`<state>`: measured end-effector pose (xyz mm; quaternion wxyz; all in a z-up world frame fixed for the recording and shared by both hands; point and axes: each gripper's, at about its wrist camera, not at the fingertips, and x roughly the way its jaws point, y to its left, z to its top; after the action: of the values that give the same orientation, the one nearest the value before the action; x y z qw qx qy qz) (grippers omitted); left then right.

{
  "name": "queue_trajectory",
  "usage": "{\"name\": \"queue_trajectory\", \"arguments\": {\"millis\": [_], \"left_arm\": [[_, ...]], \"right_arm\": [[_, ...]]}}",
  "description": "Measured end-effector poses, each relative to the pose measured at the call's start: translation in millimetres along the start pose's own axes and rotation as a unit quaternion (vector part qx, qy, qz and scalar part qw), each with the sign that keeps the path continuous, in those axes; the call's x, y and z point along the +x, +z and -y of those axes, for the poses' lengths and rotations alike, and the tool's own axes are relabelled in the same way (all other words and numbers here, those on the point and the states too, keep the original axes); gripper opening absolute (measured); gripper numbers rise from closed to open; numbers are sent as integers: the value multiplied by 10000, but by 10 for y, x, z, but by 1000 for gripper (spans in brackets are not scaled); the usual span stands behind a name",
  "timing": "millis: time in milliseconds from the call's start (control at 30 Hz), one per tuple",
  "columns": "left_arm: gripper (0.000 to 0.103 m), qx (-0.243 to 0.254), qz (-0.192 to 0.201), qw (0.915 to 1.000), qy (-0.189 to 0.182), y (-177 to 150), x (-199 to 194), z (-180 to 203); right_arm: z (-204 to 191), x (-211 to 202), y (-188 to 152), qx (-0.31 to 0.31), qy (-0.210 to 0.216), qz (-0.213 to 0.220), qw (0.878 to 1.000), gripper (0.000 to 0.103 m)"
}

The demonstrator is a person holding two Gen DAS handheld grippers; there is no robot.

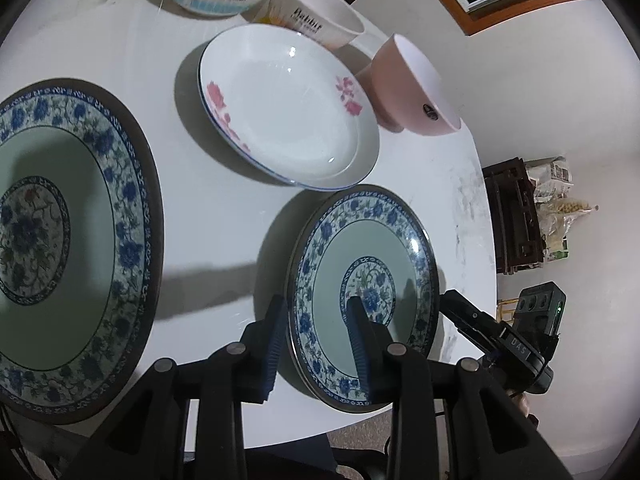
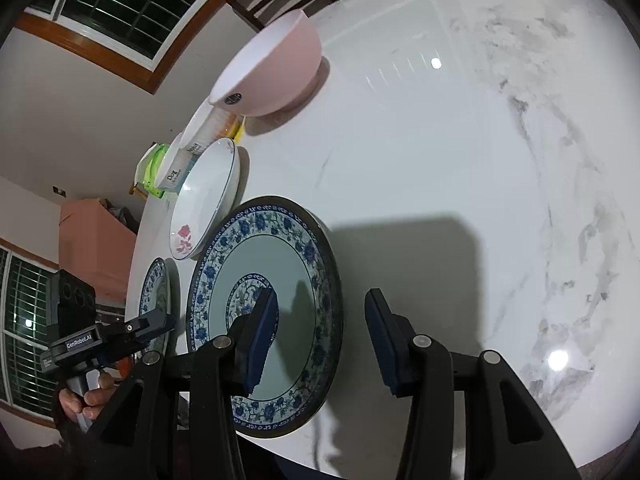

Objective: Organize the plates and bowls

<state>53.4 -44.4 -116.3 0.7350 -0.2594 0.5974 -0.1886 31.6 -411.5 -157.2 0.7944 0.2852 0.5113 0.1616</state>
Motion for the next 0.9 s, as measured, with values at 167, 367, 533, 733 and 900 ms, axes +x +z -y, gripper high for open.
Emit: {"name": "queue_trajectory", "arguments": {"millis": [167,367,533,733,900], "left_arm": [[31,-144,-96,9998,-30,19,73,-32],[31,-192,-140,9997,54,50,155,-37],[31,-208,-183,9996,86,50,190,-45],[29,-221,-220,9994,132,55,224,-57],[29,-266,-287,9991,156,51,248,-75]], "right_arm": [[38,72,0,92,79,-73,9999,44],[59,117,28,90,78,-153,9998,44],[50,143,70,5,44,-194,9998,39],[67,163,95,-77,25,-268,9996,26],[63,186,117,-152,61,-286,9995,23]]}}
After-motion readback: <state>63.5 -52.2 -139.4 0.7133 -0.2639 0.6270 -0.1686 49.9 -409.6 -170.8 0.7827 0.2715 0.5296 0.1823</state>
